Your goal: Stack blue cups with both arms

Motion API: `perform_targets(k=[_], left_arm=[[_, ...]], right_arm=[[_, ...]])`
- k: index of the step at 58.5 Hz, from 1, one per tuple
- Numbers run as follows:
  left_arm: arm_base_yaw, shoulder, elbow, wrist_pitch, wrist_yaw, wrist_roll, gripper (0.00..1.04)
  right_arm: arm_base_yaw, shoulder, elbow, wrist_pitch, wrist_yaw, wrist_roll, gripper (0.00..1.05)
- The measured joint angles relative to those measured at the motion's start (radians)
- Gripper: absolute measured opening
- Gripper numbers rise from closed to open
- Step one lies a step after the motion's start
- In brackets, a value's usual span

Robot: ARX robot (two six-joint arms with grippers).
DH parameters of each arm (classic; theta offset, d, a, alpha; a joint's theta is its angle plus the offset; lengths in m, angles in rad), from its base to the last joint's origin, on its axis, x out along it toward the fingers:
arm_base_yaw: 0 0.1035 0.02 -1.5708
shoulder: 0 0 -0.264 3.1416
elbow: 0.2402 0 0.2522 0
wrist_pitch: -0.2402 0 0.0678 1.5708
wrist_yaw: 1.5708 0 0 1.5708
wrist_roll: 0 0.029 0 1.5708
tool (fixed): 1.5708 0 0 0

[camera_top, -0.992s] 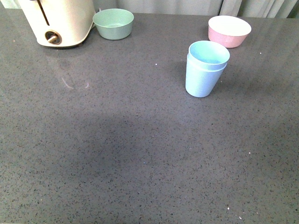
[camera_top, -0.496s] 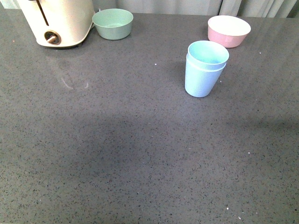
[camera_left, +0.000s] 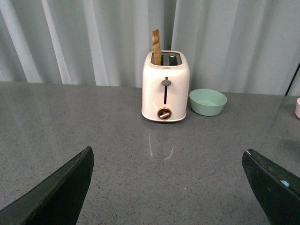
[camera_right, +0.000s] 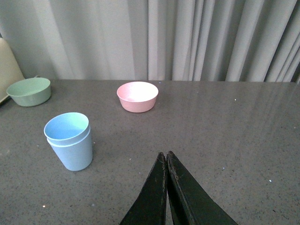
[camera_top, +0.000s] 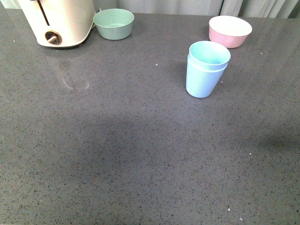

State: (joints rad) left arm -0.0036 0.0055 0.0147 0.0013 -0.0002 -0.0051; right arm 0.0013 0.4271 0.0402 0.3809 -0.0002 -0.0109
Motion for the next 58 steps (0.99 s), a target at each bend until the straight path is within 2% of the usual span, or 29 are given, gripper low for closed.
perform_targets(k=[6,40,46,58], left_arm=[[0.000,0.000,0.000,0.000,0.000,0.001,0.96],[0.000,0.000,0.000,0.000,0.000,0.001,0.96],[0.000,0.000,0.000,0.000,0.000,0.000,0.96],[0.000,0.000,0.000,0.000,0.000,0.001,0.96]], right_arm=[[0.000,-0.035,-0.017,0.007,-0.001,0.000,0.02],[0.000,-0.248,-0.017,-0.201,0.000,0.001,0.02],[0.000,-0.388,-0.016,-0.368,0.000,0.000,0.02],[0.000,-0.420,-0.016,-0.379,0.000,0.000,0.02]])
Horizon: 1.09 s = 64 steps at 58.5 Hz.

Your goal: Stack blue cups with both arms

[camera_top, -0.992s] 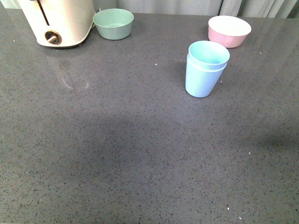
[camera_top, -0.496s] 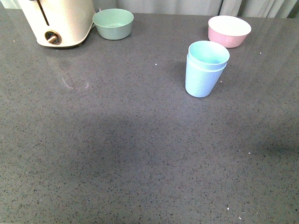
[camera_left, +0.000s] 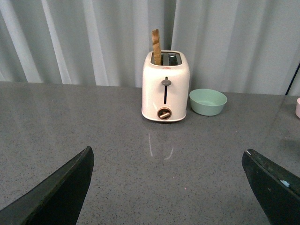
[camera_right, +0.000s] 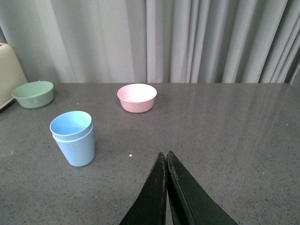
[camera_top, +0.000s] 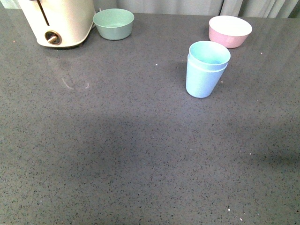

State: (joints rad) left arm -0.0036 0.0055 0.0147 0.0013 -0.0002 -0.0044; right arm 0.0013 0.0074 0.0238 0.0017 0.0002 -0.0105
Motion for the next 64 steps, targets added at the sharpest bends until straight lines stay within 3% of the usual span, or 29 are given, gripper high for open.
perform_targets(k=[7,17,27,33,64], left_arm=[[0.000,0.000,0.000,0.000,0.000,0.000,0.96],[0.000,0.000,0.000,0.000,0.000,0.000,0.96],[0.000,0.000,0.000,0.000,0.000,0.000,0.96],[0.000,0.000,0.000,0.000,0.000,0.000,0.96],[0.000,0.000,0.000,0.000,0.000,0.000,0.96]], right_arm=[[0.000,-0.001,0.000,0.000,0.000,0.000,0.03],[0.000,-0.001,0.000,0.000,0.000,0.000,0.45],[0.000,-0.001,0.000,0.000,0.000,0.000,0.80],[0.000,-0.001,0.000,0.000,0.000,0.000,0.96],[0.000,-0.001,0.000,0.000,0.000,0.001,0.96]])
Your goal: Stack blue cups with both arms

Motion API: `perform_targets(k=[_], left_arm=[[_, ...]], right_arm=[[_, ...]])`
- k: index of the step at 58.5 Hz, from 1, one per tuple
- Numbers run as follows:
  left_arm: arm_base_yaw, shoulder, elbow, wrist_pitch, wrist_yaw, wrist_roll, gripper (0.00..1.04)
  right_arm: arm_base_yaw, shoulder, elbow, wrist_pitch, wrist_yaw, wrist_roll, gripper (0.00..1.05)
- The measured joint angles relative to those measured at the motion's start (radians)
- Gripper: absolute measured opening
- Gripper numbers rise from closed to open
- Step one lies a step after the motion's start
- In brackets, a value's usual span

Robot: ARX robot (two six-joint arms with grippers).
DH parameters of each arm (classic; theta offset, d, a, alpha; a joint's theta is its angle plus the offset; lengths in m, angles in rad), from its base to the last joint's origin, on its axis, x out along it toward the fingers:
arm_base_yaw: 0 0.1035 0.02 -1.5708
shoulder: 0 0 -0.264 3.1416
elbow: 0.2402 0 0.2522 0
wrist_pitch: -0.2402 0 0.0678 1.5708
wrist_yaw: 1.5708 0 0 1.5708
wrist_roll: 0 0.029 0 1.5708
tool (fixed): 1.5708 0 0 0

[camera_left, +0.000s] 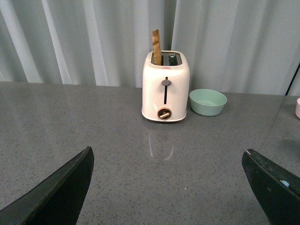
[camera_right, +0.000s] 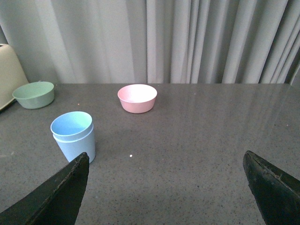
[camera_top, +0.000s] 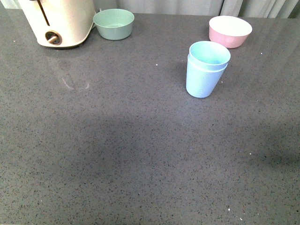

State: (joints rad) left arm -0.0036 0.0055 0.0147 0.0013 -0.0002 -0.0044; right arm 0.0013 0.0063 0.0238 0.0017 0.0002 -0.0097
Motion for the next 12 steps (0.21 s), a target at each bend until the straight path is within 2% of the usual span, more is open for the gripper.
perform_targets(k=[12], left_arm=[[0.000,0.000,0.000,0.000,0.000,0.000,0.96]], right_arm=[[0.000,0.000,0.000,0.000,0.000,0.000,0.96]])
